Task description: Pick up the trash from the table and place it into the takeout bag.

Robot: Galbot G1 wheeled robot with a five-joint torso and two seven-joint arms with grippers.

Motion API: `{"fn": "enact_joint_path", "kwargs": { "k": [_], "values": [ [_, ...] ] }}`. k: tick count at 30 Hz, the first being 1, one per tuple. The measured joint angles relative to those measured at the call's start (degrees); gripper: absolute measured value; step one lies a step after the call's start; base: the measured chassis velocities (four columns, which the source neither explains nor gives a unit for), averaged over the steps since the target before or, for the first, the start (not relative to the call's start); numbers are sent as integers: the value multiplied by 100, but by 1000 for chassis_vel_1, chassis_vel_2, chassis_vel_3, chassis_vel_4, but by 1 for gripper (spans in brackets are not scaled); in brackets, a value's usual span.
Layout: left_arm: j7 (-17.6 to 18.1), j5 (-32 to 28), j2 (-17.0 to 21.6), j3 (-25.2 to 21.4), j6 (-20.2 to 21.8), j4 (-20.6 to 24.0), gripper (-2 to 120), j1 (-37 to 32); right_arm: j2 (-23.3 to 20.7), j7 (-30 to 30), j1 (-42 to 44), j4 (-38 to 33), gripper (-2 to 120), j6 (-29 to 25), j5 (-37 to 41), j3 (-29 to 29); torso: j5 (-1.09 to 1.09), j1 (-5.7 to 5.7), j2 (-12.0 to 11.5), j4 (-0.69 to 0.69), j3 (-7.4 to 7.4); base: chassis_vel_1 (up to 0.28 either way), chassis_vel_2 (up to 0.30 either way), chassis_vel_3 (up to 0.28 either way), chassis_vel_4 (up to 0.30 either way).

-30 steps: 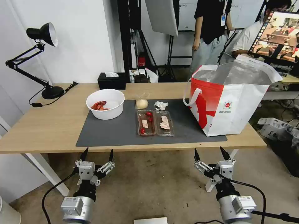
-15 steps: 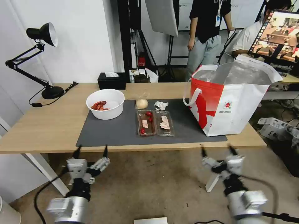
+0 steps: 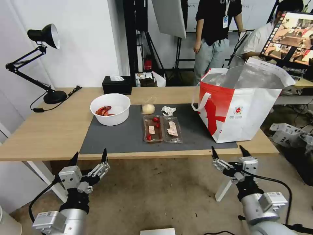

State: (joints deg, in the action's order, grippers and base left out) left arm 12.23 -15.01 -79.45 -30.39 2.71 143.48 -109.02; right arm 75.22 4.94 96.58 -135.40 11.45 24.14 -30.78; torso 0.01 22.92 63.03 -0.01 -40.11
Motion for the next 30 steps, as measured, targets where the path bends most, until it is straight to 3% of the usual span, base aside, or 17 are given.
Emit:
{"fn": "enact_joint_path", "kwargs": {
  "k": [1, 5, 14, 17, 18, 22, 30],
  "values": [
    [0, 0, 0, 0, 0, 0, 100, 0, 0, 0, 0, 0, 100, 0, 0, 0, 0, 0, 0, 0, 0, 0, 0, 0, 0],
    [-3, -21, 35, -45, -61, -8, 100, -178, -140, 767, -1088, 377, 100, 240, 1893, 952, 0, 0, 0, 1, -1, 0, 0, 0, 0],
    [-14, 214, -20, -93, -172, -16, 100, -525, 128, 1939, -2658, 1274, 100, 435, 3900, 1894, -2, 0, 0, 1, -1, 0, 0, 0, 0],
    [-18, 373, -44, -123, -254, -18, 100, -648, 390, 2851, -3245, 1578, 100, 433, 4880, 2166, -2, 1, 0, 1, -1, 0, 0, 0, 0],
    [-18, 373, -44, -123, -254, -18, 100, -648, 390, 2851, -3245, 1578, 100, 433, 4880, 2166, -2, 1, 0, 1, -1, 0, 0, 0, 0],
    [-20, 556, -86, -132, -355, -20, 100, -743, 690, 3831, -3610, 1813, 100, 296, 5497, 2308, -2, 1, -1, 1, -1, 0, 0, 0, 0],
    [-26, 857, -132, -136, -502, -23, 100, -859, 1069, 4386, -3765, 2052, 100, 85, 5778, 2366, -1, 0, 0, 1, 0, 0, 0, 0, 0]
  ]
}}
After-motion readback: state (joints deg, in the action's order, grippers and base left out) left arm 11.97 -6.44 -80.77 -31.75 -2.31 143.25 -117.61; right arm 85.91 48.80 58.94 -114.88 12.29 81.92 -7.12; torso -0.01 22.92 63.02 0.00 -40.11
